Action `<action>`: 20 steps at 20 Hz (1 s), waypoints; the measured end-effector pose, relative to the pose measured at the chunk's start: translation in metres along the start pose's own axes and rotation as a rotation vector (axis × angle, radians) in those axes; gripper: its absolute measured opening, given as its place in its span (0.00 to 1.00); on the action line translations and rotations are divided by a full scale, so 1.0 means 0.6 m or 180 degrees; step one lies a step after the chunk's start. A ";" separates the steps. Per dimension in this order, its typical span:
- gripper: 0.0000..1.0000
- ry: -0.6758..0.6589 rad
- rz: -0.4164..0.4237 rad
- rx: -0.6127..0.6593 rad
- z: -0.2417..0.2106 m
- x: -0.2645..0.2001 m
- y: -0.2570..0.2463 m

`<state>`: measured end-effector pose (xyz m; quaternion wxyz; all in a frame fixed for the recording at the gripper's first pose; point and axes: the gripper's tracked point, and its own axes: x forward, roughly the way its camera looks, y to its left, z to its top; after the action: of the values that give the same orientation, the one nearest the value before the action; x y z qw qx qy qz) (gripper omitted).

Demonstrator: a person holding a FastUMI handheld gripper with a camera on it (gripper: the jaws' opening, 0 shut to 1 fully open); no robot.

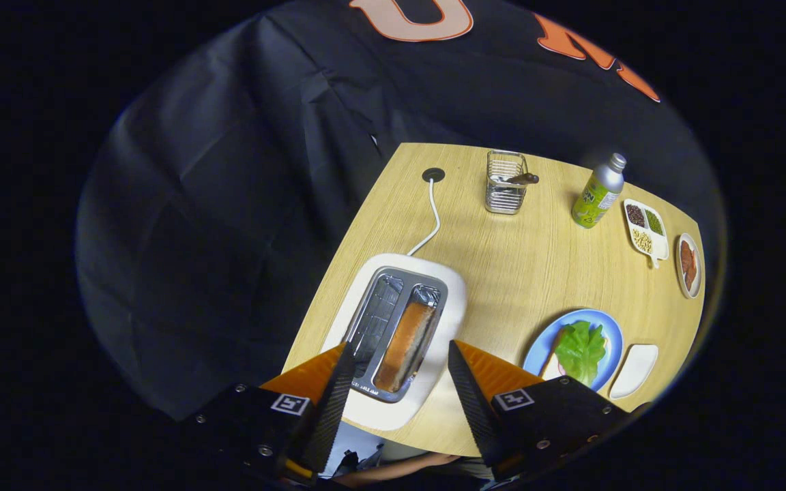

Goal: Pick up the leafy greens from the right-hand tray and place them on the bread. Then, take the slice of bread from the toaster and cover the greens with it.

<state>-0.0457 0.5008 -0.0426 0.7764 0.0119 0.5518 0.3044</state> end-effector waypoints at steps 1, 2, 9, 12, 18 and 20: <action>0.82 0.0045 0.0020 0.0007 -0.004 0.007 0.007; 0.81 0.0060 -0.0004 -0.0009 -0.004 0.015 0.010; 0.56 0.0095 -0.0359 0.0173 0.003 0.047 -0.015; 0.28 0.0069 -0.0449 0.0202 0.003 0.051 -0.021; 0.14 -0.0099 -0.0248 0.0259 0.018 0.015 -0.018; 0.13 -0.0224 -0.0185 0.0320 0.032 -0.010 -0.027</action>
<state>-0.0231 0.4908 -0.0358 0.8022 0.0455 0.5388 0.2531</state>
